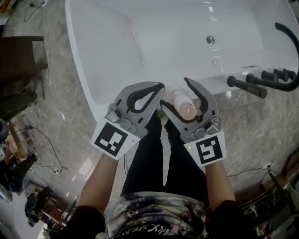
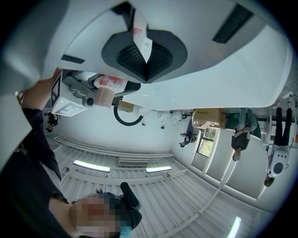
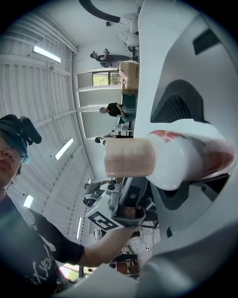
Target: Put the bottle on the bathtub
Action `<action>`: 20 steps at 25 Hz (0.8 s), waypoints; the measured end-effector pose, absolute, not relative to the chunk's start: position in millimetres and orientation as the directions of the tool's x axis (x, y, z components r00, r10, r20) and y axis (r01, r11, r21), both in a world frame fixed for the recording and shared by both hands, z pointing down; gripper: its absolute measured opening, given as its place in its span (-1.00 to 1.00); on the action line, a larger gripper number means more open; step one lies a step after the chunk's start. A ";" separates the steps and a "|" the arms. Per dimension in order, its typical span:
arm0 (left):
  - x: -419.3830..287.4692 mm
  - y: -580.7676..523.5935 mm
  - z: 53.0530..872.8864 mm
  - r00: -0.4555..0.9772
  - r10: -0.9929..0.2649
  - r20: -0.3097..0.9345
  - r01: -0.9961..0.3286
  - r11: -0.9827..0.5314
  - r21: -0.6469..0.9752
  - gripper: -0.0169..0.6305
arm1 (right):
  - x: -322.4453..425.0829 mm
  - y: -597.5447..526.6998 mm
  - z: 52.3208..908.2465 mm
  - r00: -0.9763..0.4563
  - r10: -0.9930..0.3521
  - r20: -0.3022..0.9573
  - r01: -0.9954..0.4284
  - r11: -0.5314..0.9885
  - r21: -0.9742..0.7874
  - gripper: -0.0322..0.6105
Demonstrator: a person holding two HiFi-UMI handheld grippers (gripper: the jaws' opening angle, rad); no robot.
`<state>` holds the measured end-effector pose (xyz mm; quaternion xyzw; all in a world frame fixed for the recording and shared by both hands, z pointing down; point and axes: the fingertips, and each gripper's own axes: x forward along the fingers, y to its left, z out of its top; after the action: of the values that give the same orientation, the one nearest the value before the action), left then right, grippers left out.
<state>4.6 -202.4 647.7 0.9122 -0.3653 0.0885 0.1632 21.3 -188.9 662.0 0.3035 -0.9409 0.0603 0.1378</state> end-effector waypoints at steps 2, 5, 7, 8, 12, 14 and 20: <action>1.8 -203.9 643.2 0.716 -0.639 0.282 -0.697 -0.679 0.233 -0.91 | 19.8 -188.9 660.1 -0.776 -0.550 0.307 -0.585 0.810 -0.028 0.13; -3.2 -207.1 633.6 0.715 -0.640 0.281 -0.697 -0.679 0.229 -0.91 | 17.8 -186.6 657.3 -0.776 -0.535 0.334 -0.576 0.817 -0.027 0.26; -5.5 -209.2 626.8 0.715 -0.640 0.280 -0.697 -0.680 0.225 -0.91 | 18.8 -185.5 655.2 -0.774 -0.527 0.351 -0.569 0.822 -0.021 0.35; -6.6 -210.4 623.4 0.715 -0.641 0.279 -0.698 -0.681 0.222 -0.91 | 19.7 -185.4 653.5 -0.773 -0.525 0.356 -0.567 0.823 -0.017 0.38; -10.9 -213.2 607.6 0.714 -0.644 0.275 -0.698 -0.686 0.207 -0.91 | 22.7 -184.5 640.4 -0.769 -0.523 0.366 -0.564 0.826 -0.004 0.45; -13.1 -213.5 596.3 0.713 -0.646 0.272 -0.698 -0.687 0.199 -0.91 | 23.1 -182.7 629.2 -0.769 -0.518 0.374 -0.557 0.831 0.006 0.49; -11.9 -212.2 546.2 0.721 -0.648 0.248 -0.690 -0.706 0.162 -0.91 | 28.6 -184.3 572.1 -0.767 -0.525 0.369 -0.546 0.836 0.054 0.54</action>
<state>-11.9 -212.2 546.2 0.9194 -0.3637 0.0865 0.1224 28.6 -184.3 572.1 0.2850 -0.9395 0.0284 0.1880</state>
